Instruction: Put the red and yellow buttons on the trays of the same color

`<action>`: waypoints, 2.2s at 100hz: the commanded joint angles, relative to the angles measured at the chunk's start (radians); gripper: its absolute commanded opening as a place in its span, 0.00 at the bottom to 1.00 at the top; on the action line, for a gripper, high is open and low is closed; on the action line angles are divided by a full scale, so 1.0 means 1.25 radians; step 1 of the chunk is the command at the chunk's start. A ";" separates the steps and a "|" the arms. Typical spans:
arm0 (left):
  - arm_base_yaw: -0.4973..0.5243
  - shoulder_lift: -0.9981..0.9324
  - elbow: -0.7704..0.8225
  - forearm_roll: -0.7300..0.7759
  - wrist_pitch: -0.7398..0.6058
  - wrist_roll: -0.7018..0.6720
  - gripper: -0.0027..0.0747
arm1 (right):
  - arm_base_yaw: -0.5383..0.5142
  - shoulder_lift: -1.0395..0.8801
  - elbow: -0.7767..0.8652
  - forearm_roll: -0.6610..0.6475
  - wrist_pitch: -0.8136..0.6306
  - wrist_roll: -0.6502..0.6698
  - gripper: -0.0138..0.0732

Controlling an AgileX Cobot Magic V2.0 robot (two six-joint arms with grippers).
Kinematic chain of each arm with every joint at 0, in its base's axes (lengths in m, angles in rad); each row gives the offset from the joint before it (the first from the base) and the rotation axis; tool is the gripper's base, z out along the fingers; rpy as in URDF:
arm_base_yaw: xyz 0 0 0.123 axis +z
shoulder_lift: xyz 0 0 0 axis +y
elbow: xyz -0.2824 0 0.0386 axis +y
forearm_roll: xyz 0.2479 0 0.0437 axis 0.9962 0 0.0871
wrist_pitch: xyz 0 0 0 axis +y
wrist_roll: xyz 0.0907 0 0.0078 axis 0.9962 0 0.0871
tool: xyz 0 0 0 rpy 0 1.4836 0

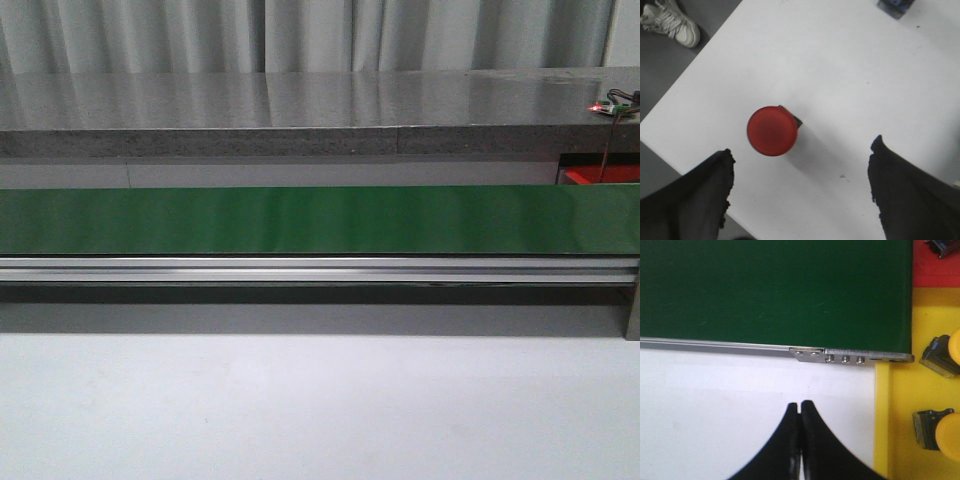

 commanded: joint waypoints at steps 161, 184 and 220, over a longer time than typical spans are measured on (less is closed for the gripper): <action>-0.097 -0.031 -0.022 -0.060 -0.136 0.053 0.18 | 0.002 -0.016 -0.019 0.011 -0.025 -0.009 0.07; -0.203 -0.044 -0.079 -0.060 -0.094 0.055 0.18 | 0.002 -0.016 -0.019 0.011 -0.025 -0.009 0.07; -0.344 -0.033 -0.122 -0.059 -0.061 0.055 0.18 | 0.002 -0.016 -0.019 0.011 -0.026 -0.009 0.07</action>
